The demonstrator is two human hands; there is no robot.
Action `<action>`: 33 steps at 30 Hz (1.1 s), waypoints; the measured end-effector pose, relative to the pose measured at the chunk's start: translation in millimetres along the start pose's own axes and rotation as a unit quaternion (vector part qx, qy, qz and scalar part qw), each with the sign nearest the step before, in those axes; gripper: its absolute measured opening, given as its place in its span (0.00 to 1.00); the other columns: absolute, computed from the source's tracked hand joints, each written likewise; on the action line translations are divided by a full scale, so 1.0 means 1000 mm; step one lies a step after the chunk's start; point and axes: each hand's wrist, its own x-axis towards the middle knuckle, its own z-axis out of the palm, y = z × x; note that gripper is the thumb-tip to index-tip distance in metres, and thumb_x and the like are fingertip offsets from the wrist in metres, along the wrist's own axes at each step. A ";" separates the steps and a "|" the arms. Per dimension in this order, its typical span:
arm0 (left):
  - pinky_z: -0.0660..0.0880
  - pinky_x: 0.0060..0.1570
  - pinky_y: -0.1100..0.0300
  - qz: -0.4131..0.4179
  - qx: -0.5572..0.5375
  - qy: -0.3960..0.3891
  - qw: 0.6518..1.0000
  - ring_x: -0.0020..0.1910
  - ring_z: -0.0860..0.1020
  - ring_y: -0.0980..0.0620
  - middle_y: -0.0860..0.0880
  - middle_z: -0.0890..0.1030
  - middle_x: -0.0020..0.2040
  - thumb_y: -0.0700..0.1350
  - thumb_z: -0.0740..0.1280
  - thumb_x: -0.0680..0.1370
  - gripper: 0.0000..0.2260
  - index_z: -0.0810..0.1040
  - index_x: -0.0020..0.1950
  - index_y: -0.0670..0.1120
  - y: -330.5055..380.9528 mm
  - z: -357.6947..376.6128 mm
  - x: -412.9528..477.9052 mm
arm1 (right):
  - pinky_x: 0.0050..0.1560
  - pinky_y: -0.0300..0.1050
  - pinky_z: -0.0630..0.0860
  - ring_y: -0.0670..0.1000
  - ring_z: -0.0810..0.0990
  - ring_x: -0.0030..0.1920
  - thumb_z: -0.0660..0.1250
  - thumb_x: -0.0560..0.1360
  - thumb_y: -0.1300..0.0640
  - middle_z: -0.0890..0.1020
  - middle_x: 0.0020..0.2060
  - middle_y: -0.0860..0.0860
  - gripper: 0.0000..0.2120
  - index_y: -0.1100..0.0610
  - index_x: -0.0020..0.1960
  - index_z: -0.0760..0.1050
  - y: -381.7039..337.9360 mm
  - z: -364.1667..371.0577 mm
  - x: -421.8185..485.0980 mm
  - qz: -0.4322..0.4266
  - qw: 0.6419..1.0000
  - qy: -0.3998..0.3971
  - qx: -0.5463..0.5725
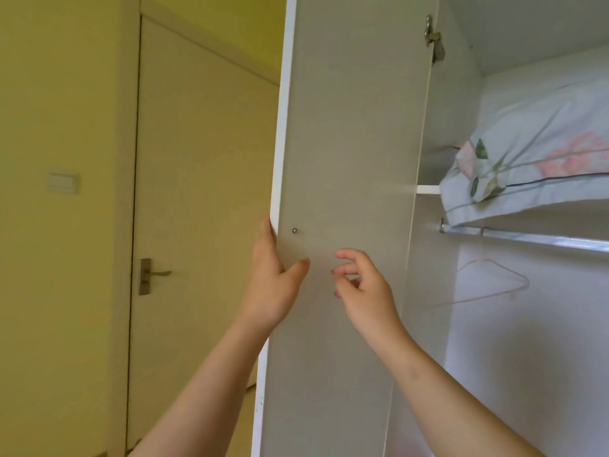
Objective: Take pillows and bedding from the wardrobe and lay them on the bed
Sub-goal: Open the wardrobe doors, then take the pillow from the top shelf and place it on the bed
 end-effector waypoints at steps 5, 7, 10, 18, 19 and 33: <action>0.49 0.72 0.61 -0.028 0.148 0.059 0.987 0.75 0.53 0.49 0.45 0.55 0.76 0.39 0.64 0.74 0.34 0.50 0.75 0.43 -0.008 0.001 0.007 | 0.31 0.29 0.68 0.53 0.75 0.37 0.60 0.75 0.66 0.75 0.40 0.43 0.17 0.42 0.49 0.69 0.002 0.008 0.016 -0.016 1.000 -0.012 -0.004; 0.49 0.71 0.57 0.019 0.211 0.094 0.973 0.75 0.52 0.46 0.41 0.54 0.76 0.39 0.64 0.74 0.33 0.51 0.75 0.41 -0.006 0.007 0.005 | 0.33 0.30 0.69 0.53 0.76 0.38 0.60 0.75 0.65 0.76 0.40 0.43 0.17 0.40 0.47 0.69 0.001 0.008 0.024 -0.022 1.000 -0.011 0.000; 0.57 0.69 0.42 0.121 0.367 0.160 0.908 0.71 0.61 0.45 0.40 0.69 0.70 0.40 0.63 0.68 0.30 0.62 0.70 0.42 -0.008 0.022 0.005 | 0.40 0.37 0.72 0.54 0.78 0.41 0.60 0.77 0.62 0.76 0.41 0.42 0.15 0.40 0.48 0.69 0.002 0.004 0.033 -0.028 1.000 -0.009 -0.001; 0.77 0.50 0.53 0.200 0.357 0.038 0.912 0.57 0.79 0.42 0.43 0.79 0.57 0.40 0.53 0.70 0.21 0.72 0.61 0.42 0.001 0.091 0.036 | 0.44 0.37 0.71 0.50 0.77 0.44 0.60 0.76 0.64 0.76 0.50 0.47 0.15 0.44 0.53 0.70 0.004 -0.062 0.056 -0.041 0.995 0.041 -0.084; 0.77 0.49 0.53 0.200 0.340 0.022 0.919 0.54 0.79 0.41 0.43 0.79 0.57 0.40 0.52 0.70 0.22 0.72 0.61 0.42 0.003 0.100 0.041 | 0.41 0.36 0.70 0.49 0.75 0.42 0.60 0.76 0.64 0.75 0.51 0.47 0.14 0.45 0.54 0.70 0.005 -0.075 0.059 -0.042 0.993 0.050 -0.099; 0.73 0.50 0.48 0.327 0.208 -0.087 0.918 0.55 0.76 0.37 0.40 0.75 0.61 0.38 0.60 0.73 0.19 0.73 0.63 0.41 0.066 0.262 0.133 | 0.48 0.42 0.68 0.49 0.72 0.47 0.59 0.77 0.61 0.73 0.57 0.50 0.16 0.53 0.63 0.70 -0.016 -0.261 0.078 -0.007 0.882 0.189 -0.432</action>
